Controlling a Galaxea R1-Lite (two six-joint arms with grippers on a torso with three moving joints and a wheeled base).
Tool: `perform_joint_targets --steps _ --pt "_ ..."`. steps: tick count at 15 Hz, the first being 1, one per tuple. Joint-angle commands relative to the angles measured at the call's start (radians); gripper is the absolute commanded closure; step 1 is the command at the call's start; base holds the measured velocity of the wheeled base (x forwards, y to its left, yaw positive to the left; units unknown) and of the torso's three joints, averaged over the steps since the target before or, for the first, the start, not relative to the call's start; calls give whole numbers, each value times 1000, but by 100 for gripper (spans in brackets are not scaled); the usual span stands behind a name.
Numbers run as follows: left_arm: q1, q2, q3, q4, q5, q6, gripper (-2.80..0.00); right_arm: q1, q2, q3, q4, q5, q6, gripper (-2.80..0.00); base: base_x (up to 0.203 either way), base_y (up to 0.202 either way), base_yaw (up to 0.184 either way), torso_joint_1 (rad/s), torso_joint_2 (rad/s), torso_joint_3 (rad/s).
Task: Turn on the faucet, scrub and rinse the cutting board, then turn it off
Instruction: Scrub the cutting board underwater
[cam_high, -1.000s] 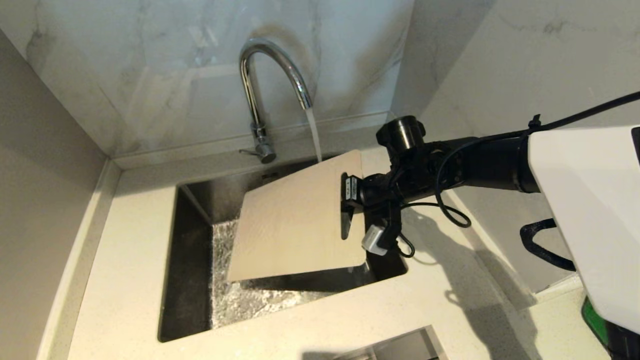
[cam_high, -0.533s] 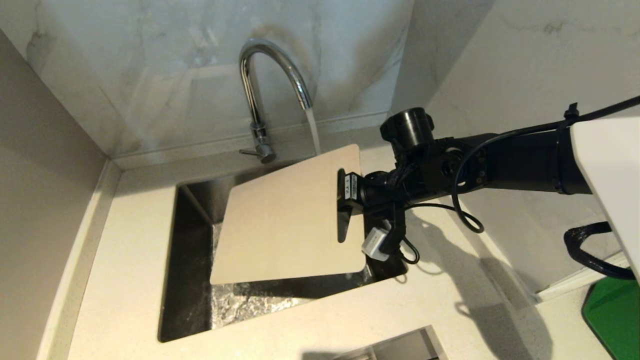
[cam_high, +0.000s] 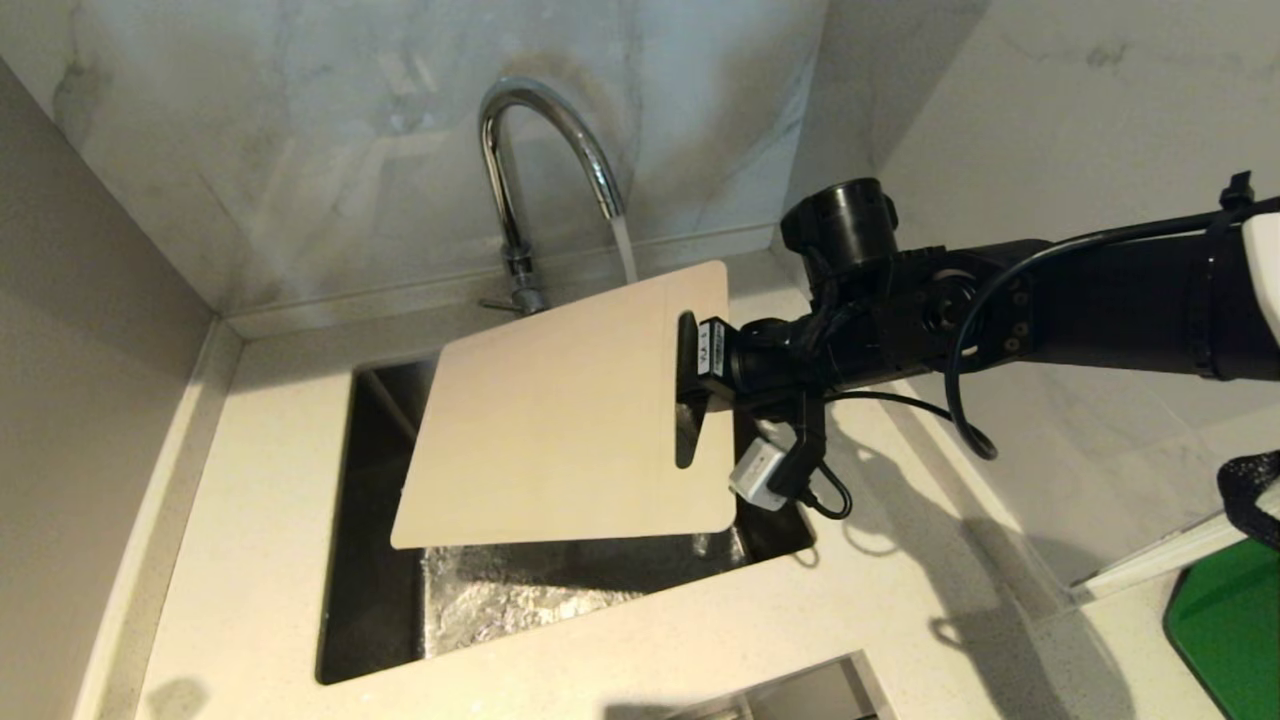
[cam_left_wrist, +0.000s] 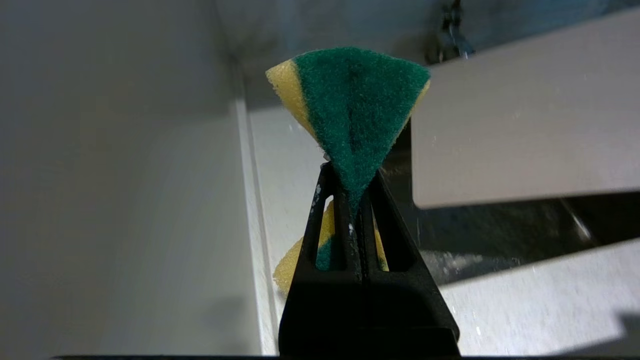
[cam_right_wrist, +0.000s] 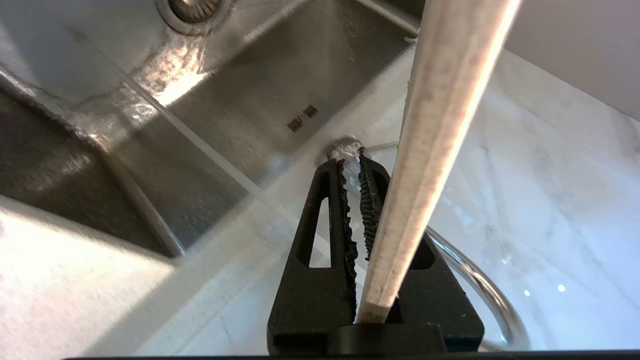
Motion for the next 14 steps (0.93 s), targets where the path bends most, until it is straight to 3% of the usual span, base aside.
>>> perform_joint_targets --steps 1,6,9,11,14 --pt "-11 192 -183 3 14 40 0 1 -16 0 1 2 -15 0 0 0 0 0 0 0" --pt "8 498 -574 7 34 110 0 7 -25 1 -1 5 5 0 0 0 0 0 0 0" --pt "154 681 -788 11 35 142 0 7 -24 -3 -1 9 17 0 0 0 0 0 0 0" --pt "249 786 -918 13 -2 158 0 7 -24 -5 -17 9 37 0 0 0 0 0 0 0" --pt "312 927 -1119 56 -59 167 0 9 -14 3 -44 10 46 0 0 0 0 0 0 0"
